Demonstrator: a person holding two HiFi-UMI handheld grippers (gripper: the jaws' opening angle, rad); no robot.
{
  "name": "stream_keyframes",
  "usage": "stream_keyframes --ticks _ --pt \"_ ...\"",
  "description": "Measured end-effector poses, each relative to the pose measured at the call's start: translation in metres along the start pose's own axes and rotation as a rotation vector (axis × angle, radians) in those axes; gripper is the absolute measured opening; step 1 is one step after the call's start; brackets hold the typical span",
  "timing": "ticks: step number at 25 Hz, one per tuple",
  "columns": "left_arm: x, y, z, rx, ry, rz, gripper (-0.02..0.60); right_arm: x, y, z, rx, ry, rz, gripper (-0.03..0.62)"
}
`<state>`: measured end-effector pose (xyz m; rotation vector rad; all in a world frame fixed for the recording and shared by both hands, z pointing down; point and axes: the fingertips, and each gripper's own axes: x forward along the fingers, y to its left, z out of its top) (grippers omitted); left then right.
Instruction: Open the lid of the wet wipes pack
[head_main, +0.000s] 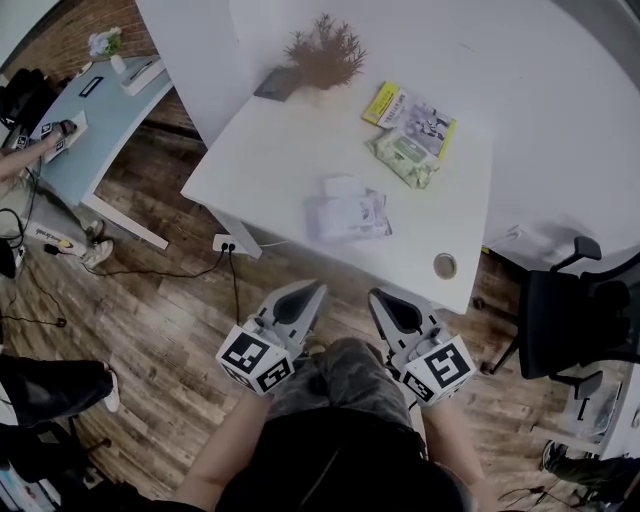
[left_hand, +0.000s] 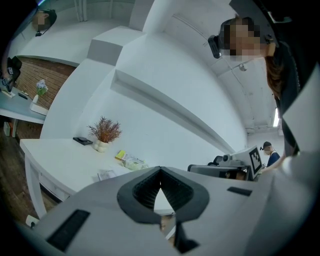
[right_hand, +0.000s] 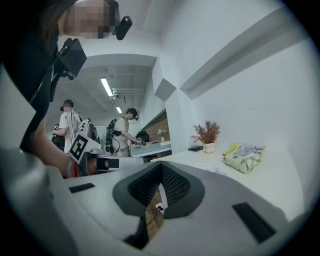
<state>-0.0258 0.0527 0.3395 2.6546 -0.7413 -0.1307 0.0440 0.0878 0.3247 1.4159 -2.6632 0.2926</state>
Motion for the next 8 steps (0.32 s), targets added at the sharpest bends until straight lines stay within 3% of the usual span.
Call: stream_keyframes --ticks 8 --pt "0.0025 0.0025 -0.0037 -0.012 0.003 0.002 0.012 0.0011 -0.0014 -0.0068 0.009 0.000 -0.007 0.018"
